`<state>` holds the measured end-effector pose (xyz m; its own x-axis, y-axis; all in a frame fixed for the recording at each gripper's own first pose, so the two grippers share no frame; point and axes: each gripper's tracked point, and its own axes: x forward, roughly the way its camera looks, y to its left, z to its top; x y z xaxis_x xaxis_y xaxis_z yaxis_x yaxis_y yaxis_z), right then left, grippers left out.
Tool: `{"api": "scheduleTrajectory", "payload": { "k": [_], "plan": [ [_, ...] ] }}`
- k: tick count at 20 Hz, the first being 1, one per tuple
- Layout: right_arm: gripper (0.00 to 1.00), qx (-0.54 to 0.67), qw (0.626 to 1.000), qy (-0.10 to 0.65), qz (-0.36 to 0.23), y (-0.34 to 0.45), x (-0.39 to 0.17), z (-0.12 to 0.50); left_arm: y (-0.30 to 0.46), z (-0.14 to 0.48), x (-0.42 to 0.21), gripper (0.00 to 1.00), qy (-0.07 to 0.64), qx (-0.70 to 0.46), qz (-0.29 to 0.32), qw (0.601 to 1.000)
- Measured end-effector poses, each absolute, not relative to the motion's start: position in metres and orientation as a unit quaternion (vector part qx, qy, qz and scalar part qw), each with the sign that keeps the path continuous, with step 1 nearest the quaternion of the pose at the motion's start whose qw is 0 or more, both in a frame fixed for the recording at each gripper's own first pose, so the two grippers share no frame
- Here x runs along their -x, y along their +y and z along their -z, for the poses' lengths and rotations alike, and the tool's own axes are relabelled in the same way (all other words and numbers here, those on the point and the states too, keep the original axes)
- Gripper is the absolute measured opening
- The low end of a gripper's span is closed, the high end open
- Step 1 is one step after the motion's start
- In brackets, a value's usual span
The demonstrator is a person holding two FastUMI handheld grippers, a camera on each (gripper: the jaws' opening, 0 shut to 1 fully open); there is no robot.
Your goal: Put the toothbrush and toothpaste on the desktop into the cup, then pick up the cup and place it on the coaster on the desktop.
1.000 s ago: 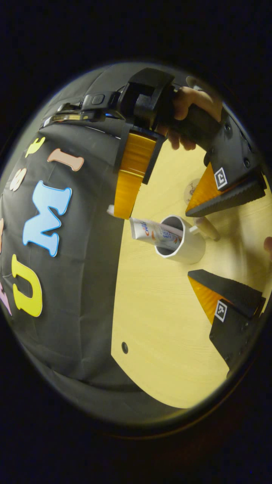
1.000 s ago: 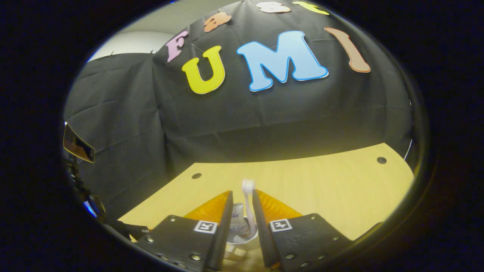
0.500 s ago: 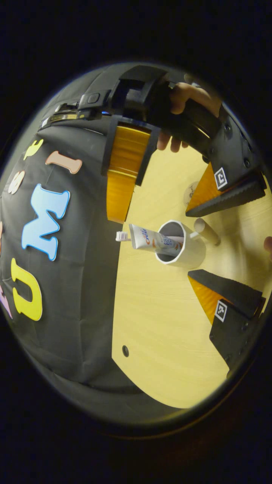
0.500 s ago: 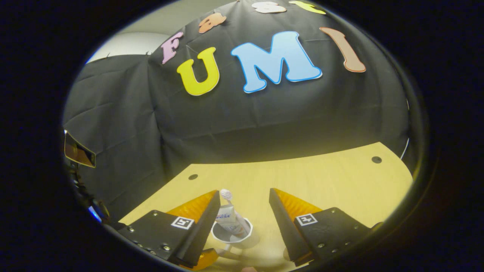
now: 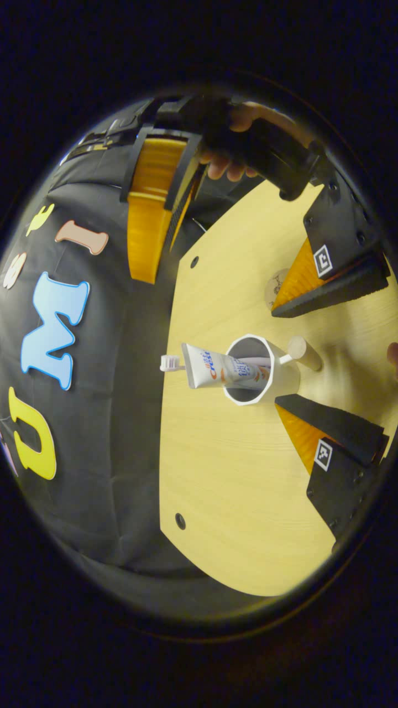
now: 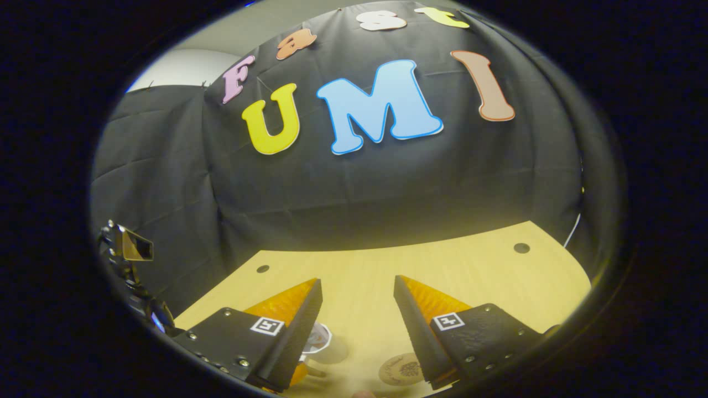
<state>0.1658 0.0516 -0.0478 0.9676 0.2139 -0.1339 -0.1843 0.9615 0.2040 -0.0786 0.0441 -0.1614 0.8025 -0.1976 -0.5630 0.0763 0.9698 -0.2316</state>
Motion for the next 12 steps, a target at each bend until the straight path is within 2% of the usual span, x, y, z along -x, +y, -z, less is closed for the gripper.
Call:
{"api": "scheduleTrajectory", "payload": {
  "k": [2,3,5,12],
  "plan": [
    [0.82,-0.088,0.99,0.07,-0.09,0.037,-0.161,0.04,0.044,0.165,0.078,0.91,0.323,0.111,0.063,0.938],
    [0.82,-0.085,0.99,0.066,-0.087,0.03,-0.158,0.036,0.045,0.166,0.078,0.85,0.331,0.117,0.057,0.935],
    [0.82,-0.075,0.992,0.06,-0.079,0.017,-0.151,0.03,0.043,0.174,0.076,0.91,0.349,0.13,0.049,0.927],
    [0.82,-0.025,0.997,0.039,-0.056,-0.025,-0.122,0.013,0.041,0.191,0.07,0.91,0.403,0.138,0.018,0.905]
  ]
}}
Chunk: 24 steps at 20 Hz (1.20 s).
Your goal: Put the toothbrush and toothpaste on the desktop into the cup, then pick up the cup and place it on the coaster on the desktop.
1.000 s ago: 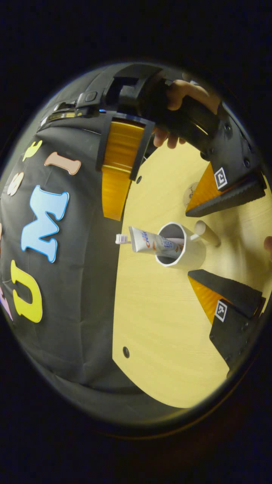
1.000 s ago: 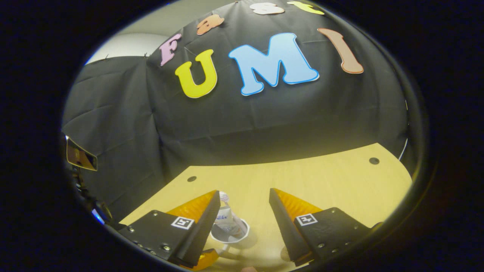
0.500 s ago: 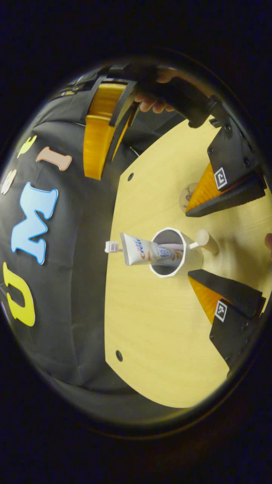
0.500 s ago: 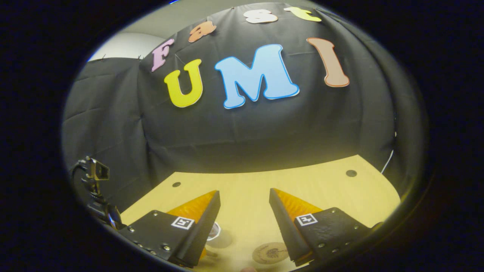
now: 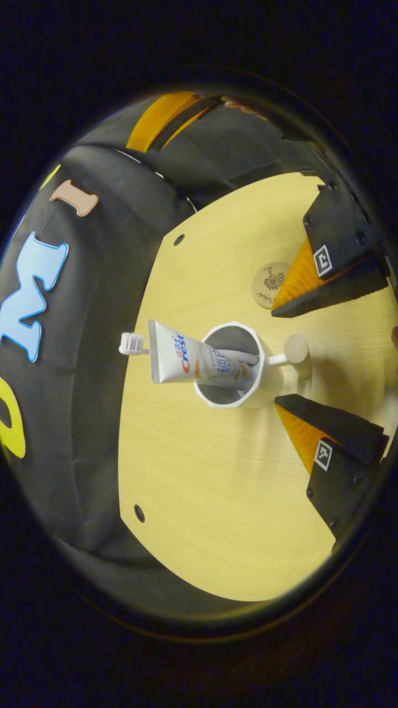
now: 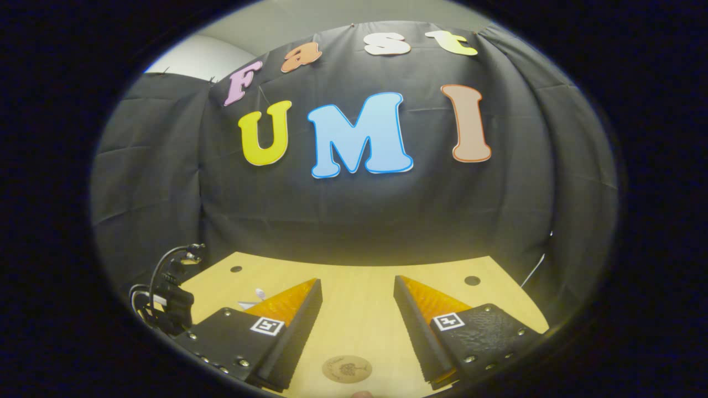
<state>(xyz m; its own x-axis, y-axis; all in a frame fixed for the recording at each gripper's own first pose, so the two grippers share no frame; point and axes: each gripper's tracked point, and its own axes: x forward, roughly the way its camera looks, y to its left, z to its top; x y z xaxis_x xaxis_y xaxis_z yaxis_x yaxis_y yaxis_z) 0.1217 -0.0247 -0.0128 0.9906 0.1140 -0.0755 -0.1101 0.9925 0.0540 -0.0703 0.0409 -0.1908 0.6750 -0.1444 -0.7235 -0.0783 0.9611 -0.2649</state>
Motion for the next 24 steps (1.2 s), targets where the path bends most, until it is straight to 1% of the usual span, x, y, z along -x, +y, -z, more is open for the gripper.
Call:
{"api": "scheduleTrajectory", "payload": {
  "k": [1,3,4,6,7,8,9,10,11,12,13,14,15,16,18,22,23,24],
  "plan": [
    [0.82,-0.017,0.998,0.04,-0.055,-0.029,-0.117,0.014,0.043,0.193,0.069,0.85,0.412,0.133,0.012,0.901],
    [0.82,-0.004,0.998,0.042,-0.052,-0.037,-0.11,0.016,0.045,0.2,0.068,0.85,0.427,0.13,0.005,0.895],
    [0.82,-0.002,0.998,0.045,-0.051,-0.039,-0.108,0.019,0.046,0.201,0.067,0.89,0.433,0.132,0.002,0.891],
    [0.83,-0.004,0.997,0.051,-0.049,-0.045,-0.102,0.023,0.047,0.205,0.066,0.88,0.443,0.142,-0.004,0.885],
    [0.83,-0.006,0.997,0.053,-0.047,-0.048,-0.1,0.024,0.048,0.205,0.063,0.82,0.447,0.144,-0.006,0.883],
    [0.83,-0.007,0.997,0.055,-0.045,-0.051,-0.099,0.026,0.048,0.205,0.063,0.88,0.449,0.145,-0.009,0.882],
    [0.83,-0.007,0.997,0.056,-0.044,-0.053,-0.097,0.026,0.048,0.206,0.061,0.81,0.452,0.144,-0.01,0.88],
    [0.83,-0.006,0.997,0.058,-0.043,-0.055,-0.096,0.028,0.049,0.206,0.06,0.91,0.456,0.141,-0.012,0.879],
    [0.83,-0.006,0.997,0.059,-0.042,-0.057,-0.096,0.028,0.047,0.207,0.059,0.78,0.46,0.139,-0.01,0.877],
    [0.78,-0.008,0.997,0.061,-0.041,-0.059,-0.096,0.03,0.046,0.209,0.058,0.82,0.466,0.137,-0.007,0.874],
    [0.83,-0.012,0.997,0.065,-0.042,-0.06,-0.096,0.031,0.044,0.21,0.058,0.76,0.473,0.137,-0.006,0.871],
    [0.83,-0.015,0.997,0.068,-0.041,-0.061,-0.095,0.034,0.043,0.211,0.056,0.65,0.477,0.136,-0.006,0.868],
    [0.83,-0.018,0.997,0.071,-0.04,-0.063,-0.095,0.035,0.042,0.212,0.055,0.69,0.48,0.134,-0.006,0.867],
    [0.78,-0.019,0.996,0.073,-0.039,-0.064,-0.095,0.036,0.042,0.213,0.054,0.63,0.481,0.131,-0.007,0.867],
    [0.78,-0.019,0.996,0.078,-0.038,-0.066,-0.094,0.04,0.042,0.215,0.054,0.62,0.486,0.128,-0.01,0.865],
    [0.78,-0.019,0.996,0.081,-0.036,-0.07,-0.092,0.042,0.042,0.22,0.05,0.49,0.493,0.138,-0.018,0.859],
    [0.83,-0.019,0.996,0.082,-0.035,-0.071,-0.091,0.042,0.042,0.22,0.05,0.44,0.493,0.137,-0.018,0.859],
    [0.83,-0.019,0.996,0.082,-0.035,-0.071,-0.091,0.042,0.042,0.221,0.051,0.44,0.492,0.133,-0.021,0.86]
  ]
}}
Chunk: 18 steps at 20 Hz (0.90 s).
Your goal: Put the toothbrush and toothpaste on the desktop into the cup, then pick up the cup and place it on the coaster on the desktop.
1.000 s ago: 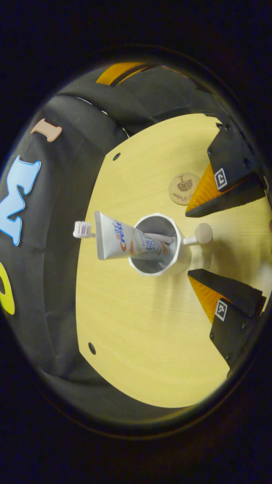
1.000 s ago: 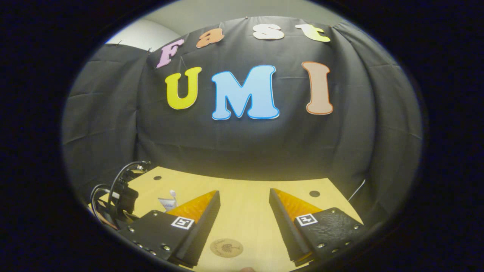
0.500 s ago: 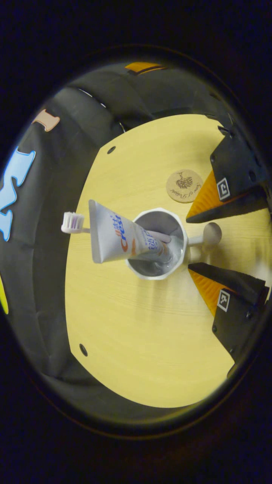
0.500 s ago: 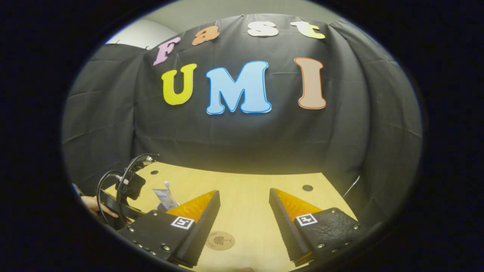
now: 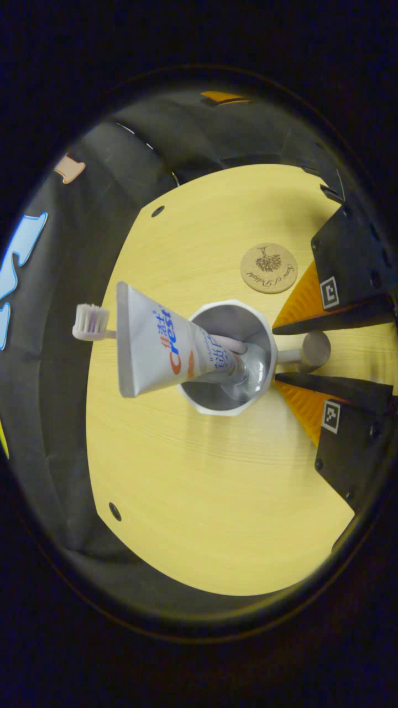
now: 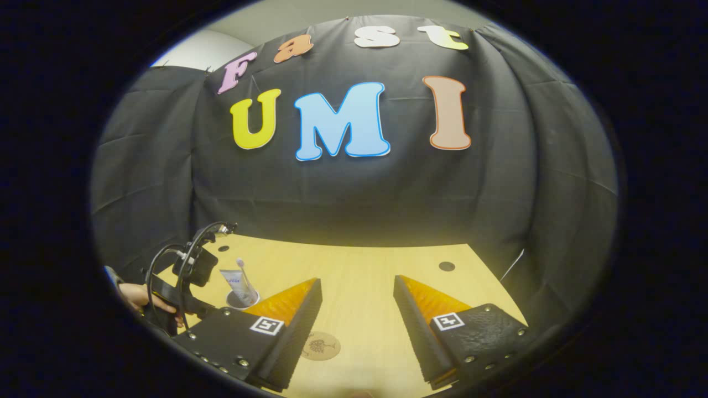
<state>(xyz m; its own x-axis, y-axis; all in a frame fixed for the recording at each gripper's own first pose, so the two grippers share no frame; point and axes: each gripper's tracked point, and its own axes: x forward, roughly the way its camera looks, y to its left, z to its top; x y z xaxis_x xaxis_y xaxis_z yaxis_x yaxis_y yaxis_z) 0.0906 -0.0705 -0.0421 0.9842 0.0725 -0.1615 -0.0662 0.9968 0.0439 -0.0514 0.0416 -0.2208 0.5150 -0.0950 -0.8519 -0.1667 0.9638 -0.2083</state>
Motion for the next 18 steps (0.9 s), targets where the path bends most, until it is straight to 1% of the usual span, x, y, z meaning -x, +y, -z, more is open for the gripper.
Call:
{"api": "scheduleTrajectory", "payload": {
  "k": [1,2,3,4,5,7,8,9,10,11,18],
  "plan": [
    [0.83,-0.019,0.996,0.082,-0.035,-0.071,-0.09,0.041,0.044,0.219,0.053,0.46,0.491,0.123,-0.028,0.862],
    [0.83,-0.018,0.996,0.082,-0.035,-0.07,-0.089,0.041,0.044,0.22,0.055,0.39,0.496,0.113,-0.027,0.861],
    [0.83,-0.018,0.996,0.082,-0.036,-0.07,-0.088,0.041,0.045,0.22,0.056,0.37,0.5,0.107,-0.028,0.859],
    [0.78,-0.017,0.996,0.082,-0.037,-0.069,-0.088,0.041,0.047,0.218,0.055,0.37,0.496,0.095,-0.033,0.863],
    [0.78,-0.017,0.996,0.082,-0.038,-0.068,-0.087,0.041,0.047,0.218,0.055,0.31,0.497,0.084,-0.031,0.863],
    [0.78,-0.016,0.996,0.082,-0.039,-0.067,-0.085,0.042,0.05,0.217,0.053,0.32,0.494,0.079,-0.039,0.865],
    [0.83,-0.014,0.996,0.083,-0.039,-0.067,-0.084,0.043,0.047,0.219,0.053,0.29,0.492,0.079,-0.036,0.867],
    [0.78,-0.014,0.996,0.083,-0.038,-0.068,-0.083,0.042,0.046,0.219,0.054,0.27,0.491,0.078,-0.033,0.867],
    [0.83,-0.015,0.996,0.083,-0.038,-0.067,-0.082,0.043,0.045,0.216,0.055,0.27,0.489,0.079,-0.031,0.868],
    [0.78,-0.016,0.996,0.084,-0.038,-0.068,-0.081,0.044,0.043,0.214,0.055,0.26,0.488,0.079,-0.026,0.869],
    [0.78,-0.022,0.996,0.084,-0.03,-0.075,-0.075,0.044,0.017,0.215,0.059,0.27,0.473,0.058,-0.002,0.879]
  ]
}}
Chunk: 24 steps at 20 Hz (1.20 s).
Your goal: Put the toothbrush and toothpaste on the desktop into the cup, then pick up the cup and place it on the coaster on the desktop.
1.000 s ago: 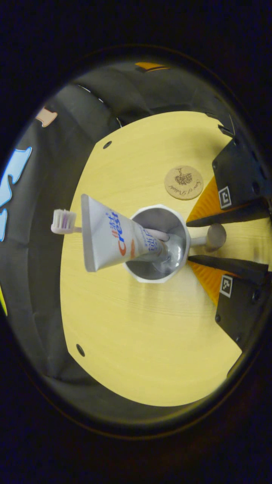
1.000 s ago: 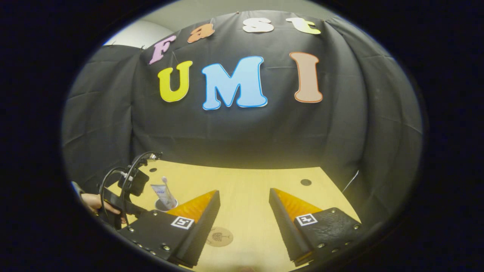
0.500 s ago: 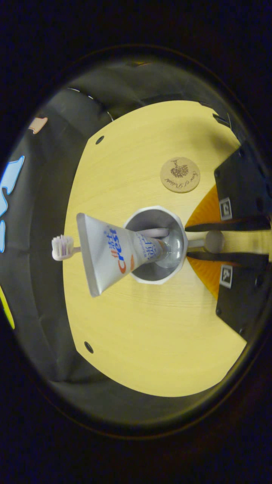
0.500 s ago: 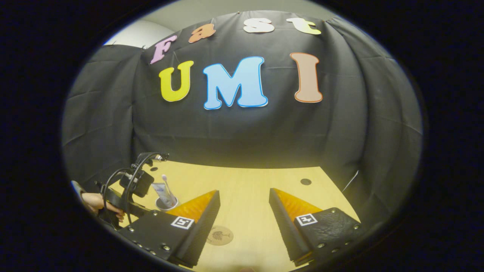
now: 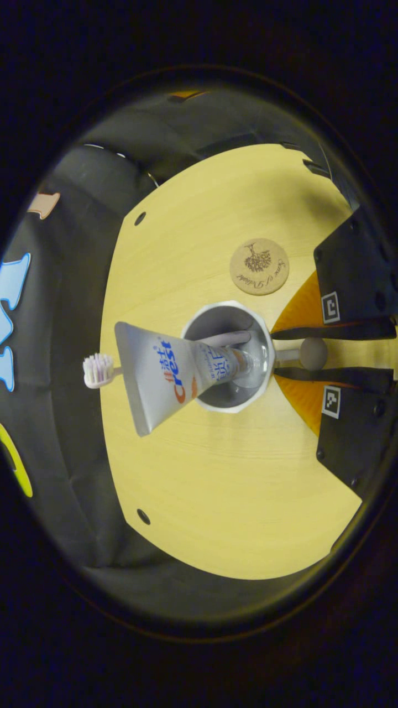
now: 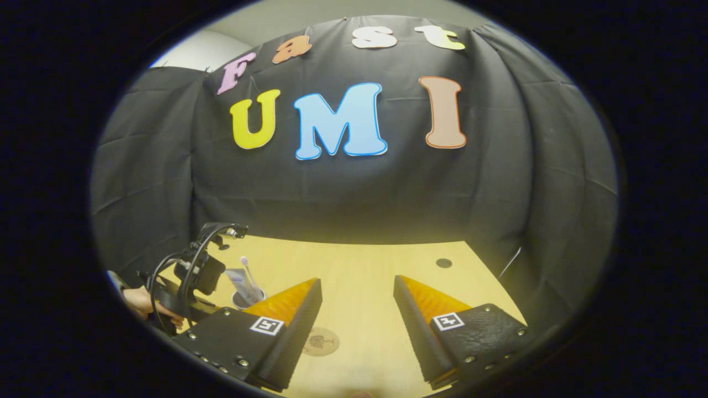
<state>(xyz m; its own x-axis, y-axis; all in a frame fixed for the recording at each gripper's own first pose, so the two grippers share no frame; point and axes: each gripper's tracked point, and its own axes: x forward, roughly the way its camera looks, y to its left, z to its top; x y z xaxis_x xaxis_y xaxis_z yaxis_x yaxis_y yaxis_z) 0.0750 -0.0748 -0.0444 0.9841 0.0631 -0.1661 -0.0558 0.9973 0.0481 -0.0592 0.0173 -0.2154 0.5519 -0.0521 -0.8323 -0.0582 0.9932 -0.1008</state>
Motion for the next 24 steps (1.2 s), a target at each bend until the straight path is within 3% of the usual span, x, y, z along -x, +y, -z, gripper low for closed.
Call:
{"api": "scheduleTrajectory", "payload": {
  "k": [1,10,11,12,14,15,16,17,23,24],
  "plan": [
    [0.83,-0.021,0.996,0.083,-0.028,-0.077,-0.074,0.044,0.014,0.213,0.058,0.27,0.471,0.057,0.001,0.88],
    [0.83,-0.024,0.996,0.079,-0.019,-0.089,-0.067,0.043,-0.024,0.199,0.055,0.26,0.46,0.045,0.031,0.886],
    [0.78,-0.025,0.996,0.078,-0.018,-0.091,-0.065,0.042,-0.029,0.199,0.055,0.27,0.46,0.045,0.035,0.886],
    [0.83,-0.025,0.997,0.078,-0.017,-0.092,-0.065,0.042,-0.035,0.198,0.055,0.27,0.46,0.045,0.04,0.886],
    [0.83,-0.023,0.997,0.077,-0.015,-0.097,-0.062,0.043,-0.047,0.196,0.056,0.27,0.46,0.045,0.05,0.885],
    [0.78,-0.023,0.997,0.077,-0.014,-0.099,-0.062,0.041,-0.052,0.196,0.056,0.27,0.46,0.044,0.054,0.885],
    [0.83,-0.023,0.997,0.076,-0.013,-0.101,-0.061,0.042,-0.058,0.197,0.055,0.27,0.46,0.042,0.058,0.885],
    [0.78,-0.023,0.997,0.076,-0.011,-0.103,-0.06,0.042,-0.063,0.197,0.055,0.27,0.461,0.042,0.062,0.884],
    [0.78,-0.029,0.996,0.079,-0.004,-0.118,-0.054,0.046,-0.091,0.204,0.056,0.26,0.47,0.03,0.08,0.879],
    [0.83,-0.03,0.996,0.08,-0.003,-0.12,-0.053,0.046,-0.094,0.207,0.056,0.26,0.472,0.029,0.08,0.877]
  ]
}}
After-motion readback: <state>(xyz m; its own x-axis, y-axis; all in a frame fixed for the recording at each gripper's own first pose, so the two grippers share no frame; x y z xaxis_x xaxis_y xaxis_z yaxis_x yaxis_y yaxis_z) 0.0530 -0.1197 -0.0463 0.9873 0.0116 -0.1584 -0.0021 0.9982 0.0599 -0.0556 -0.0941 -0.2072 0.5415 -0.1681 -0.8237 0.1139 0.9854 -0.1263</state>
